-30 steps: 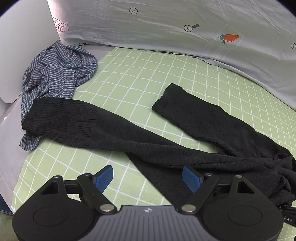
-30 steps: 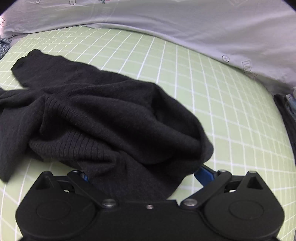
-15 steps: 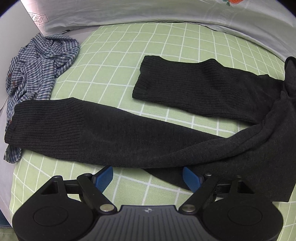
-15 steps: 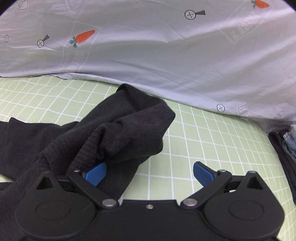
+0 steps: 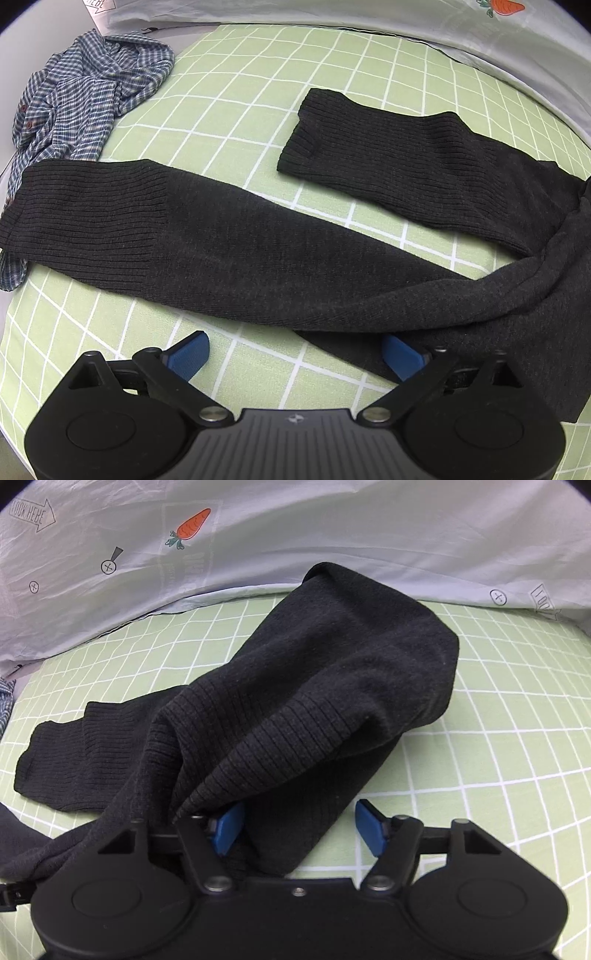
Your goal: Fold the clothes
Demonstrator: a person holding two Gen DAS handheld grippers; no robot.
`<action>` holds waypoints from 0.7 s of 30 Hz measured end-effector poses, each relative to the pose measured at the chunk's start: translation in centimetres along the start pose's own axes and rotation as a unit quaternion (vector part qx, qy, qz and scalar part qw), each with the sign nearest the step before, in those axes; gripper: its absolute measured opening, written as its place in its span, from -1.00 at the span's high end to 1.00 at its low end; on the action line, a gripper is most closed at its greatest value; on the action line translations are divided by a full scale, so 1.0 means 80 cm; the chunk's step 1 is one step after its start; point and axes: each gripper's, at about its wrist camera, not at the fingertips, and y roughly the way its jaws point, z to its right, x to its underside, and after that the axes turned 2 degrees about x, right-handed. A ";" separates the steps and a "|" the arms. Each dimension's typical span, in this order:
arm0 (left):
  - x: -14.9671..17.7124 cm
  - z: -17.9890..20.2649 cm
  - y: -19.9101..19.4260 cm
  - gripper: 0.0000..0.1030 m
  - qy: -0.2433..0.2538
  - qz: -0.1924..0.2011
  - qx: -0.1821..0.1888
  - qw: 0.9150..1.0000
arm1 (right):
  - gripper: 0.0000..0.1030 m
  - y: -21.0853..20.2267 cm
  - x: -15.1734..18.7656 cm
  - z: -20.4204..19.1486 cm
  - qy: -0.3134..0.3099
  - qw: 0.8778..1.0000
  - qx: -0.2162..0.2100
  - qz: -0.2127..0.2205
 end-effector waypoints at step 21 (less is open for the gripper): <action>0.021 -0.011 -0.012 -0.99 -0.004 -0.010 -0.014 1.000 | 0.07 -0.135 0.040 0.258 -0.002 0.938 0.332 0.103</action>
